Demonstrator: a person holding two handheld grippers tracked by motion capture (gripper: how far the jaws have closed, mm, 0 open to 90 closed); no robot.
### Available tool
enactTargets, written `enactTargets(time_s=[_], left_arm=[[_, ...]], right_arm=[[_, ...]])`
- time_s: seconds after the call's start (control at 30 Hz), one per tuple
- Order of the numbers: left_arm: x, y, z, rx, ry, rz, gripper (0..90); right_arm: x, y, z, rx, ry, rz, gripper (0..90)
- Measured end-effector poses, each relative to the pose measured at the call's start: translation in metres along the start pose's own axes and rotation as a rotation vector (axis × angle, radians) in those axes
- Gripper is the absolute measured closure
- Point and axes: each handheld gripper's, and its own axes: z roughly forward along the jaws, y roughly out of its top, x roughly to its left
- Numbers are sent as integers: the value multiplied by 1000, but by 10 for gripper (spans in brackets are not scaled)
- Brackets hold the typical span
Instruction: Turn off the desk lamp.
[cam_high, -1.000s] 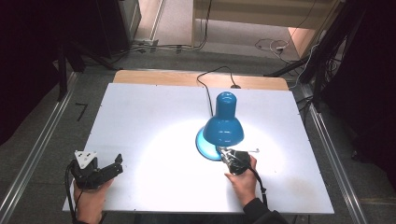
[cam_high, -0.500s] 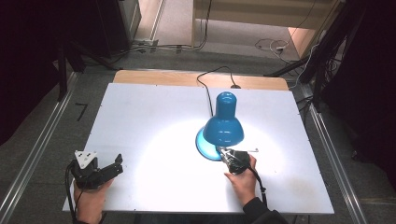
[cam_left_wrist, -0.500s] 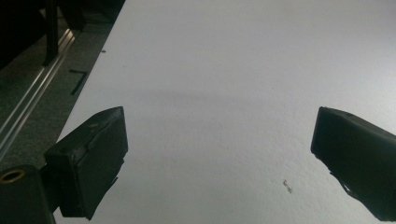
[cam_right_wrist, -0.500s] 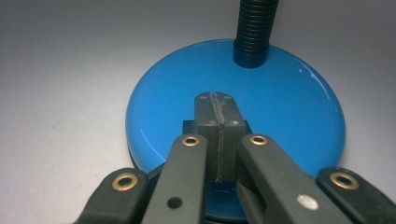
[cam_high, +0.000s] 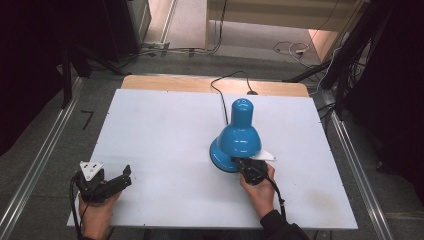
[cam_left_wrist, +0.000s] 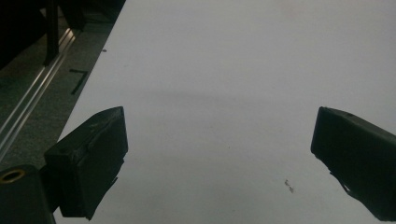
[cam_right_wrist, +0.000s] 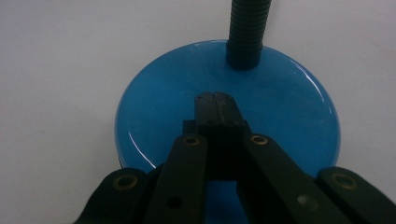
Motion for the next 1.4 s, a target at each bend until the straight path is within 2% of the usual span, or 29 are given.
enactTargets(time_s=[0.4, 0.6, 0.7, 0.8, 1.03, 1.2, 1.33, 1.4], left_arm=[[1, 1, -1, 0, -2, 2, 45], [1, 1, -1, 1, -3, -2, 46], [1, 1, -1, 0, -4, 0, 46], [1, 1, -1, 2, -4, 1, 46], [1, 1, -1, 3, -8, -2, 46], [1, 1, -1, -3, -7, -7, 46], [1, 1, -1, -2, -6, -8, 46], [1, 1, -1, -2, -6, -7, 46]], right_arm=[[-3, 1, 0, 6, 19, 35, 881], [-15, -1, -2, 5, 5, 78, 877], [-21, -1, -4, 0, 15, 93, 790], [-24, -1, -6, -4, 13, 107, 748], [-34, -2, -10, -4, 19, 152, 526], [-48, -3, -17, -2, 11, 169, 389], [-60, -4, -22, 24, 13, 191, 285], [-65, -5, -24, 38, 11, 187, 270]])
